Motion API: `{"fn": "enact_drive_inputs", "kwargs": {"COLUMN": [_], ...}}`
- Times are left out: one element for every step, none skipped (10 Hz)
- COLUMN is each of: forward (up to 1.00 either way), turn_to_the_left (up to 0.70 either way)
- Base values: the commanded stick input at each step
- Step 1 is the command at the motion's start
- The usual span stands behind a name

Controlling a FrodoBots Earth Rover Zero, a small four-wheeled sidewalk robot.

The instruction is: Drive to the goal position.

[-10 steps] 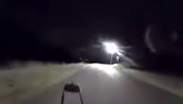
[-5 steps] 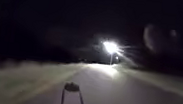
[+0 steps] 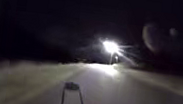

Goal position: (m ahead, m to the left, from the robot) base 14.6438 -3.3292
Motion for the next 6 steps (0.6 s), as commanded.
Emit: {"fn": "enact_drive_inputs", "kwargs": {"forward": [1.0, 1.0, 1.0, 1.0, 1.0, 1.0], "turn_to_the_left": [0.02, 0.03, 0.03, 0.03, 0.03, 0.03]}}
